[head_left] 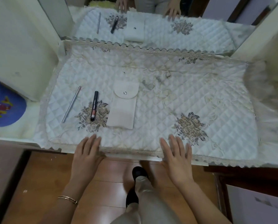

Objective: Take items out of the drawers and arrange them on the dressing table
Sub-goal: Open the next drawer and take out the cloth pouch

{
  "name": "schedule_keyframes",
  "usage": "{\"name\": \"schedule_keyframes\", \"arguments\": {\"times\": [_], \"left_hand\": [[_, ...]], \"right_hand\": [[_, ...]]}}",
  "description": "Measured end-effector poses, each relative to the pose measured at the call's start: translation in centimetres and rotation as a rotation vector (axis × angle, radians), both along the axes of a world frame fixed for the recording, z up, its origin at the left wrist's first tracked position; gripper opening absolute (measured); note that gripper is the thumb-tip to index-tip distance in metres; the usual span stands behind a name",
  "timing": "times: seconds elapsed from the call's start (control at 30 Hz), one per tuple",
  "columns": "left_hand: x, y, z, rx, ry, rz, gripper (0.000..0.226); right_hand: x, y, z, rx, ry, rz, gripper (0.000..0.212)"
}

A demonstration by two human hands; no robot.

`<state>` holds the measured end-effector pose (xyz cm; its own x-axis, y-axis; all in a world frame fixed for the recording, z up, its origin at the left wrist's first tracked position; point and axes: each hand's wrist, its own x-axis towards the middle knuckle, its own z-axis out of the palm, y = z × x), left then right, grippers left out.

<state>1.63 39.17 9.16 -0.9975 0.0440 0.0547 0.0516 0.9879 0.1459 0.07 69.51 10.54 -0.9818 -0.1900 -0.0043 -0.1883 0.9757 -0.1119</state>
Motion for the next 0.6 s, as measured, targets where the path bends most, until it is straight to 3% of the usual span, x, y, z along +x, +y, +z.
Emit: {"name": "schedule_keyframes", "arguments": {"times": [0.17,0.3,0.5,0.6], "left_hand": [[-1.5,0.9,0.4,0.075,-0.079,0.183,0.079],[-1.7,1.1,0.6,0.067,-0.073,0.184,0.083],[-1.3,1.6,1.1,0.094,-0.127,0.196,0.068],[-0.2,1.5,1.2,0.126,-0.11,0.124,0.053]], "right_hand": [[-1.6,0.3,-0.8,0.012,0.004,-0.004,0.092],[-1.4,0.6,-1.2,0.026,0.041,0.034,0.087],[-1.4,0.6,-0.4,0.02,-0.017,0.033,0.085],[-0.8,0.3,0.4,-0.009,-0.059,-0.02,0.065]]}}
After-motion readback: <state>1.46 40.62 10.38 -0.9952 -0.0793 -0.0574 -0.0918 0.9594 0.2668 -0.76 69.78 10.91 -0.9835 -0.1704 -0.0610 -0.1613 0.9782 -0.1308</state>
